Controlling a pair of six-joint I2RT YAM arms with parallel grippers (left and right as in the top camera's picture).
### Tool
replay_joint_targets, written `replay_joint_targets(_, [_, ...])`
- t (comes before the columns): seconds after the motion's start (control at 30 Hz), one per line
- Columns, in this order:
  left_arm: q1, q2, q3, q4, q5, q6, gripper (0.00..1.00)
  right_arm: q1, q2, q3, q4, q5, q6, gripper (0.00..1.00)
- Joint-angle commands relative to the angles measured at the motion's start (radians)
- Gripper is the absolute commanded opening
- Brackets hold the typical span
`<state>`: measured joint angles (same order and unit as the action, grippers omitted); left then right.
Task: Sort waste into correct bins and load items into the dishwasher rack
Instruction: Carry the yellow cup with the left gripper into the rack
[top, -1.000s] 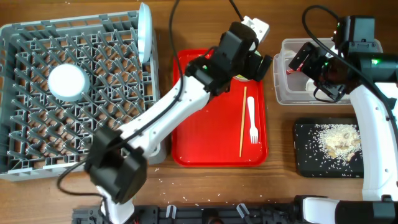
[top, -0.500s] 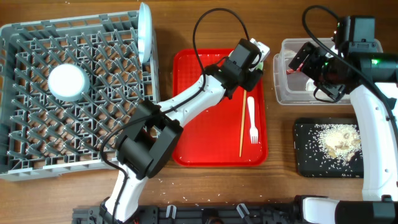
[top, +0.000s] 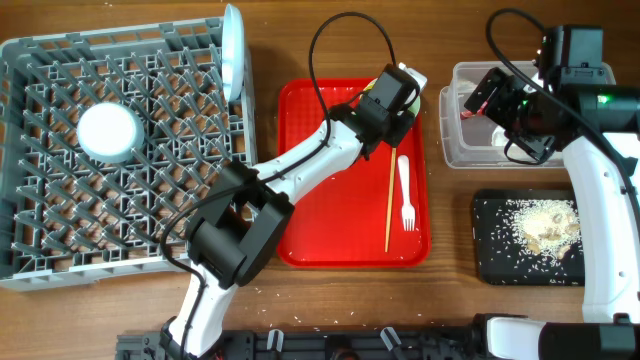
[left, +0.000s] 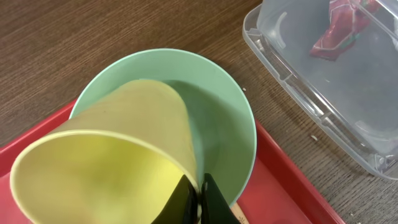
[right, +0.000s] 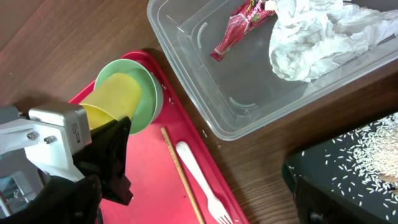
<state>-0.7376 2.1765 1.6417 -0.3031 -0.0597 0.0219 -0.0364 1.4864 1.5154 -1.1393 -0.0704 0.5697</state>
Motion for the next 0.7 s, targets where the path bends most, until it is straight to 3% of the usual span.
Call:
replay_joint_targets(0.0, [0.0,-0.04,0.006,-0.004,-0.012,-0.004,0.04,0.0,-0.003,0.014,0.002,-0.005,-0.017,1.0])
replay_joint_targets(0.33, [0.0,-0.179,0.006,-0.061,-0.002,-0.06,0.04,0.0,-0.003,0.014,0.002,-0.005,-0.017,1.0])
replay_joint_targets(0.43, [0.018,-0.282,0.006,-0.13,-0.101,-0.129,0.04,0.0,-0.003,0.014,0.003,-0.005,-0.017,1.0])
replay_joint_targets(0.53, [0.092,-0.409,0.006,-0.243,-0.086,-0.231,0.04,0.0,-0.003,0.014,0.003,-0.005,-0.016,1.0])
replay_joint_targets(0.67, [0.271,-0.564,0.006,-0.509,0.09,-0.383,0.04,0.0,-0.003,0.014,0.003,-0.005,-0.017,1.0])
